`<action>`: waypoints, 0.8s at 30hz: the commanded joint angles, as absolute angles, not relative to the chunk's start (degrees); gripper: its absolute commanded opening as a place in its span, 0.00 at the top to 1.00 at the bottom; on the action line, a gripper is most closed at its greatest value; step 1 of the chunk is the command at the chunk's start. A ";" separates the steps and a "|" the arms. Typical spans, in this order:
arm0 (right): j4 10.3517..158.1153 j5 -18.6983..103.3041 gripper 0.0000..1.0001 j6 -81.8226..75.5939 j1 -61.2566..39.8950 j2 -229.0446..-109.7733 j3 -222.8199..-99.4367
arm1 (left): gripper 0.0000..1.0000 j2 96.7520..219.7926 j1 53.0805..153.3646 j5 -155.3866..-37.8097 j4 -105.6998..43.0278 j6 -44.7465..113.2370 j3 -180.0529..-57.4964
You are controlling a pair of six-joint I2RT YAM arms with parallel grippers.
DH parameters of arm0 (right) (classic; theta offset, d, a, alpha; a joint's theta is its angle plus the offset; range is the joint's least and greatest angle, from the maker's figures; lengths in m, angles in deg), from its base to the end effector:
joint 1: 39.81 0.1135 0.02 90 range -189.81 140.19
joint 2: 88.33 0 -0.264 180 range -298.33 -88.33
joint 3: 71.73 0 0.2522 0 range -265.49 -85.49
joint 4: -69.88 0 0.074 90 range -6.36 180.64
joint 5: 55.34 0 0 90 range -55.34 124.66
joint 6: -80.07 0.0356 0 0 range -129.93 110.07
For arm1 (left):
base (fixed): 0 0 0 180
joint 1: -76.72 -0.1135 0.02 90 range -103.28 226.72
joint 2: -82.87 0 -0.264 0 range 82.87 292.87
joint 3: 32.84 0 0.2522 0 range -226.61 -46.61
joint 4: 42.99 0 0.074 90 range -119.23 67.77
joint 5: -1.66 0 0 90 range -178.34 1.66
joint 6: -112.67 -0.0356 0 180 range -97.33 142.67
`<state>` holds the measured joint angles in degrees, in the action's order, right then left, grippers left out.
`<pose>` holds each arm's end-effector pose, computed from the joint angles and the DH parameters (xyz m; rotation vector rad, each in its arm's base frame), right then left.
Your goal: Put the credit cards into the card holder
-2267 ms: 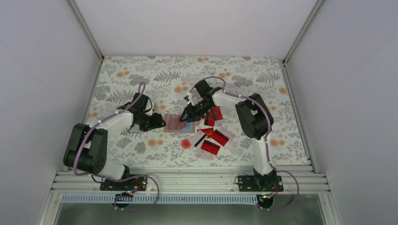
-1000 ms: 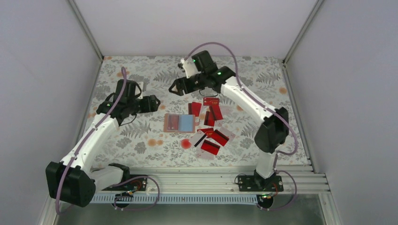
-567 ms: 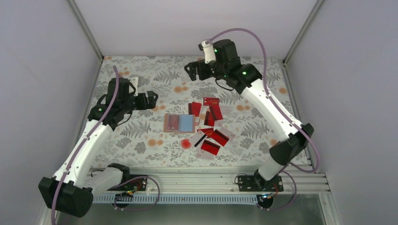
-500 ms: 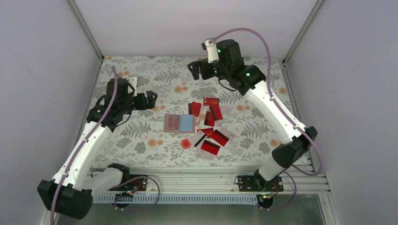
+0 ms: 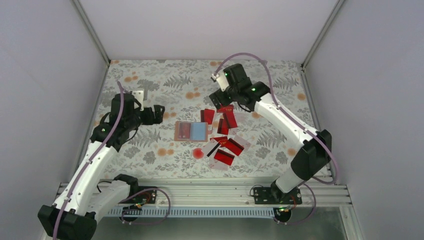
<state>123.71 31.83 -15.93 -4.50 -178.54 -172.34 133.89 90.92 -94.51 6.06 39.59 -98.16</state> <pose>0.2855 0.2000 0.3477 -0.8008 2.1946 0.1985 0.1815 -0.0499 0.3187 0.0098 2.2050 -0.4239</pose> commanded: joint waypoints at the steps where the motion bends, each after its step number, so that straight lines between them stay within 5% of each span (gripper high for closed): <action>1: 127.34 29.72 0.01 -20.17 -4.95 -182.35 -169.96 | 0.00 133.09 90.61 -95.01 4.67 37.65 -95.54; 24: 140.70 38.32 0.08 -6.34 -14.23 -207.97 -177.08 | 0.00 133.67 90.63 -94.82 2.66 37.34 -92.92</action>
<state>138.31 37.86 -9.02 -14.03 -206.80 -175.14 133.76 90.92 -94.99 3.56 38.26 -93.37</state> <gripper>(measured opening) 0.917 0.999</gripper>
